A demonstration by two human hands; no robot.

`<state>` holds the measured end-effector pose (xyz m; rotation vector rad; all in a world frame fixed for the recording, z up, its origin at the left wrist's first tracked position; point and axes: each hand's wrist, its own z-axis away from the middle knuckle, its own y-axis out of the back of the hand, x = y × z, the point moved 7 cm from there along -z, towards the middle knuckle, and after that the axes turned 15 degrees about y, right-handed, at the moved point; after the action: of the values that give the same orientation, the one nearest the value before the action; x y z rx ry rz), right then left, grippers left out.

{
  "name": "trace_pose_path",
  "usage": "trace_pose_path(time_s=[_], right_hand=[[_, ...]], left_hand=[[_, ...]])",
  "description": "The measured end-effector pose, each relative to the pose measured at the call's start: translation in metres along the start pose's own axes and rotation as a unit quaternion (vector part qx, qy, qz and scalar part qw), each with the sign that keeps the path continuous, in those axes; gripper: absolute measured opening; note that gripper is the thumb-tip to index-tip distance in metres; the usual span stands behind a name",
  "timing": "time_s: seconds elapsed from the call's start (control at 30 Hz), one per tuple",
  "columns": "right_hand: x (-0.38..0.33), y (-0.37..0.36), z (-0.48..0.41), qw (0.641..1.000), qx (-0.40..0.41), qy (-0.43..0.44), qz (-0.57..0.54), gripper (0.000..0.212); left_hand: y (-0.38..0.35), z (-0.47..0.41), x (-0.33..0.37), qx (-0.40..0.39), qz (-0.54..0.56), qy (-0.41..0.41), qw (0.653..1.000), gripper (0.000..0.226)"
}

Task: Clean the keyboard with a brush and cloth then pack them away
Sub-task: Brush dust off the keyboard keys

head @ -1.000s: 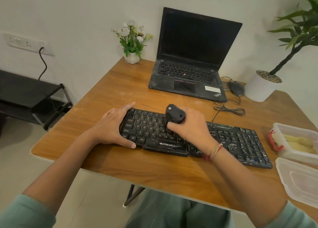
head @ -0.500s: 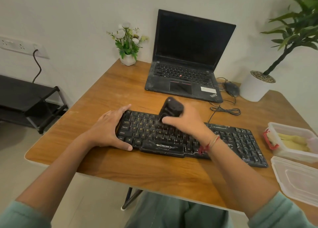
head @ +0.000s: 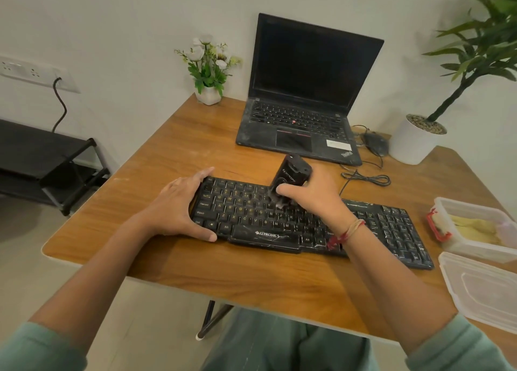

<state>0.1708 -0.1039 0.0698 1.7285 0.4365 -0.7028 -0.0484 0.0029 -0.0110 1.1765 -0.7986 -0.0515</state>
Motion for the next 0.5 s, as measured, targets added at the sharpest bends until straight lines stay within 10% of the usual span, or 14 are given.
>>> trace_pose_path(time_s=[0.1, 0.3, 0.5], right_hand=[[-0.01, -0.012, 0.003, 0.996, -0.039, 0.047, 0.06, 0.023], [-0.005, -0.027, 0.008, 0.975, -0.125, -0.012, -0.184, 0.026], [-0.035, -0.033, 0.017, 0.991, -0.079, 0.1, 0.049, 0.024]], left_hand=[[0.001, 0.001, 0.001, 0.003, -0.001, -0.001, 1.0, 0.141], [0.001, 0.0, 0.001, 0.004, 0.001, -0.002, 1.0, 0.14], [0.001, 0.0, 0.001, 0.005, -0.002, -0.002, 1.0, 0.141]])
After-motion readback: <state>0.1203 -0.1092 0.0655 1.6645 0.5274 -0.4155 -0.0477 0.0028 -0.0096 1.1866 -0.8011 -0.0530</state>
